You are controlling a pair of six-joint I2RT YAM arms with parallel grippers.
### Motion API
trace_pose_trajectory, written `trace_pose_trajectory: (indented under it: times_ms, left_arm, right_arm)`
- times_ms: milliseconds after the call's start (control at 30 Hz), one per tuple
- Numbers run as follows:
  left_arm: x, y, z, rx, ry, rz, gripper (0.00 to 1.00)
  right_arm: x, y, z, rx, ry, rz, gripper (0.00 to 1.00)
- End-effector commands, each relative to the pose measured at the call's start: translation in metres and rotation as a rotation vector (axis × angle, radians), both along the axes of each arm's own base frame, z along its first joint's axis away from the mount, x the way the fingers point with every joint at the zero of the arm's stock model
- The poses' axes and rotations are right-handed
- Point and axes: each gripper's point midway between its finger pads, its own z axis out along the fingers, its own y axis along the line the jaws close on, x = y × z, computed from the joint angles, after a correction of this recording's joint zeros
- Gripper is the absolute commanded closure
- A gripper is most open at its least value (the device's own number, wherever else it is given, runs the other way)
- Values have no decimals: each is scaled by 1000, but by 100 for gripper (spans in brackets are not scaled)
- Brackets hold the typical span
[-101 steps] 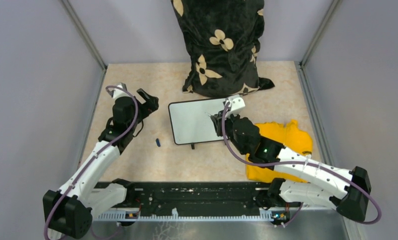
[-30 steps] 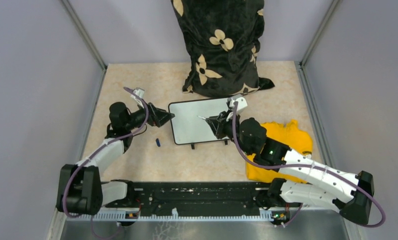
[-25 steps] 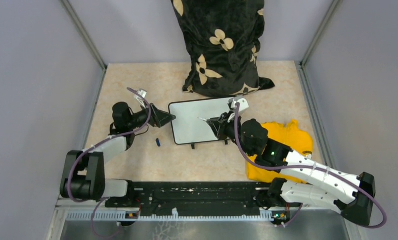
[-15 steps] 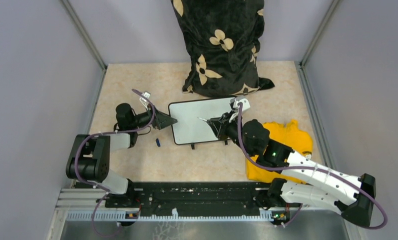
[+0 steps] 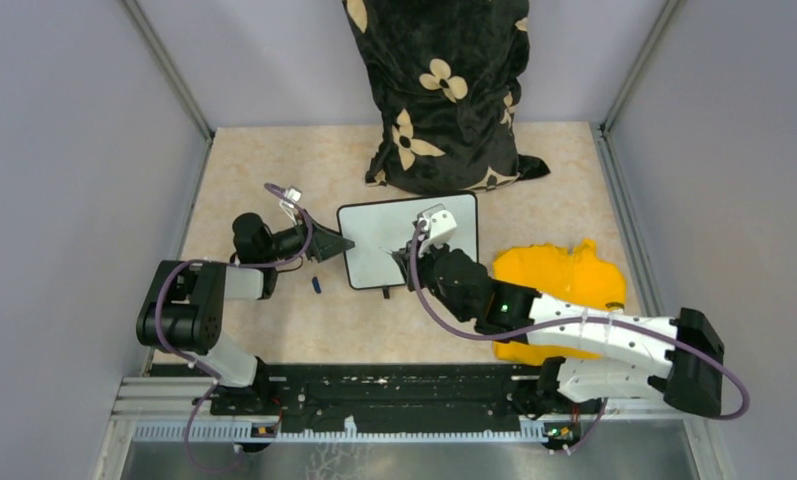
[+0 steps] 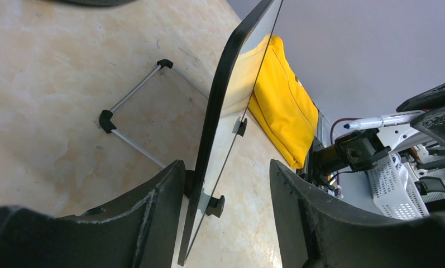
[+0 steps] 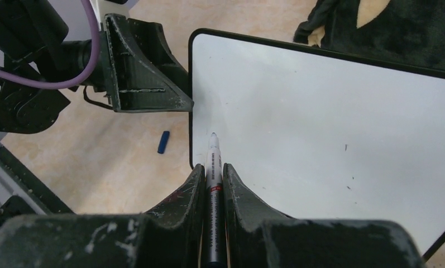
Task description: Write a sentence on the whiteboard
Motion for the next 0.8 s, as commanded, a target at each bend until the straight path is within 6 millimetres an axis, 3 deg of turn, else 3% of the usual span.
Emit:
trace_pose_trajectory:
  times_ms: [0, 267, 767]
  left_arm:
    - [-2, 1, 1, 1, -47, -16, 39]
    - [2, 1, -6, 11, -27, -6, 47]
    - [4, 1, -7, 10, -21, 0, 59]
  right_arm:
    - [15, 16, 42, 76, -106, -106, 100]
    - [26, 43, 42, 74, -133, -146, 100]
    - [45, 62, 25, 15, -135, -226, 100]
